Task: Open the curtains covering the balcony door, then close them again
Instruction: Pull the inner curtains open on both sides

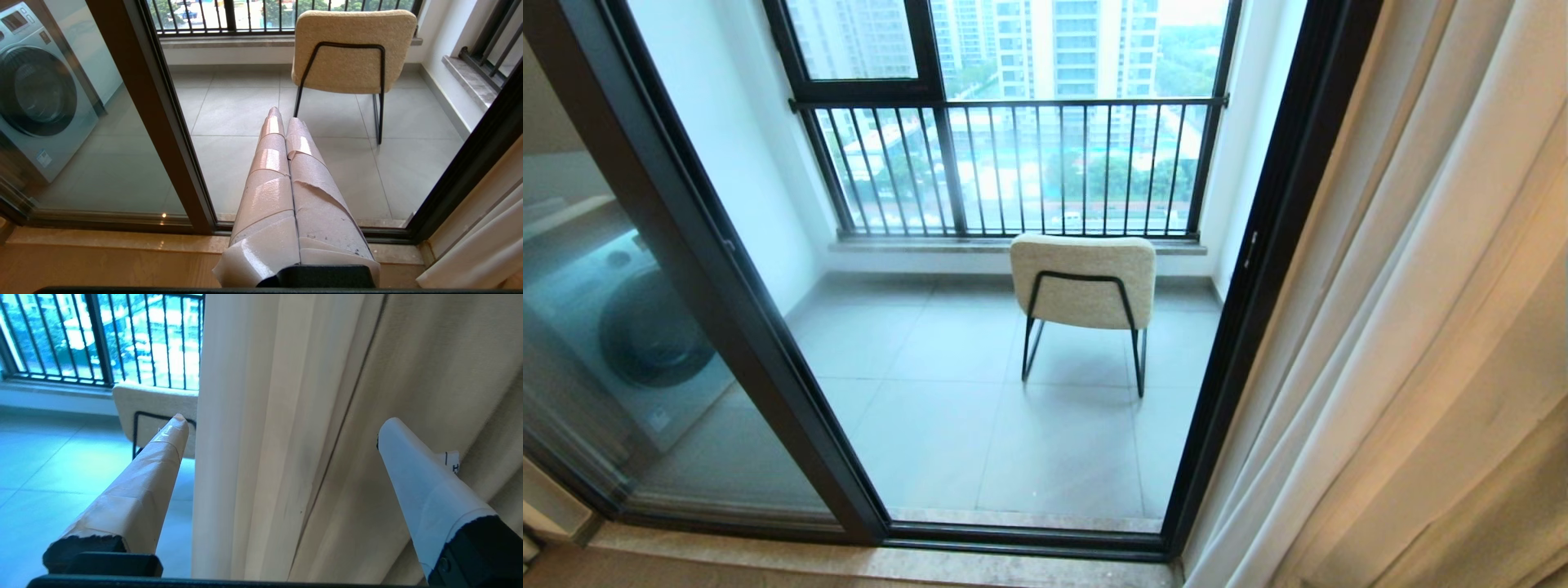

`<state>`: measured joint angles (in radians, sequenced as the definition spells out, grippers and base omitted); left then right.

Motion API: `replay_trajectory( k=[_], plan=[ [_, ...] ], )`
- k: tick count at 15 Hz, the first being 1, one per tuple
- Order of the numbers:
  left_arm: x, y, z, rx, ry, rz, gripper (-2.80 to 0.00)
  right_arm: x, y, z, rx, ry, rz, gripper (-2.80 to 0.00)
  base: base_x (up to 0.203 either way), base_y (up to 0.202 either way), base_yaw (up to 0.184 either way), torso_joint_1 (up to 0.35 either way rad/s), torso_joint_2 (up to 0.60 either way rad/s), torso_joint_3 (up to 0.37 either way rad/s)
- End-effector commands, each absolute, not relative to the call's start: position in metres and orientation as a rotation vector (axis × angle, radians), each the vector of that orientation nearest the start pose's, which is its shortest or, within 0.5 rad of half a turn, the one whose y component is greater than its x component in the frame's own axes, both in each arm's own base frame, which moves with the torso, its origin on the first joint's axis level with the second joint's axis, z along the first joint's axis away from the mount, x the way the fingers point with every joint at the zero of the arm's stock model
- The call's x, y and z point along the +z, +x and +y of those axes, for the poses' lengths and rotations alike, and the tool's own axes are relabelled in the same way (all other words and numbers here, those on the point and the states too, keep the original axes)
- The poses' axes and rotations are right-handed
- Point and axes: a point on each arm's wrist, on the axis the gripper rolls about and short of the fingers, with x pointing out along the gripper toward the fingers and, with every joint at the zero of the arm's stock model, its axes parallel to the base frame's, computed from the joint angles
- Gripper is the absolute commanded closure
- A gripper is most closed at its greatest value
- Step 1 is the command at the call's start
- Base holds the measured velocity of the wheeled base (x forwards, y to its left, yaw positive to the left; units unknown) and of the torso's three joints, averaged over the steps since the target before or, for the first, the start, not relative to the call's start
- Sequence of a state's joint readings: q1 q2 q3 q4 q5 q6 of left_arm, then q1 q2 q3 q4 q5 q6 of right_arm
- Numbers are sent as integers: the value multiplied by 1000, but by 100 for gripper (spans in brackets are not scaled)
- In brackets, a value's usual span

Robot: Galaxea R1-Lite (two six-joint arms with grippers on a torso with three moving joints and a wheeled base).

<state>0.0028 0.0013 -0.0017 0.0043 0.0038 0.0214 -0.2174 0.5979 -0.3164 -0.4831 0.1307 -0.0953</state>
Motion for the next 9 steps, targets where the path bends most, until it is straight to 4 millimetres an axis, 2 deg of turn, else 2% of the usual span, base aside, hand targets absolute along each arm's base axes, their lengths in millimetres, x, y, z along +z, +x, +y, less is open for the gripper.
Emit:
replay_trajectory(
  k=[1, 2, 9],
  plan=[
    [75, -23, 0, 8, 21, 5, 0, 208, 29, -2, -87, -135, -238, -280, 0, 0, 0, 0, 0, 0],
    [75, -23, 0, 8, 21, 5, 0, 205, 27, -2, -90, -141, -237, 0, 0, 0, 0, 0, 0, 0],
    [75, -23, 0, 8, 21, 3, 0, 176, 15, -1, -29, -150, -227, 0, 0, 0, 0, 0, 0, 0]
  ],
)
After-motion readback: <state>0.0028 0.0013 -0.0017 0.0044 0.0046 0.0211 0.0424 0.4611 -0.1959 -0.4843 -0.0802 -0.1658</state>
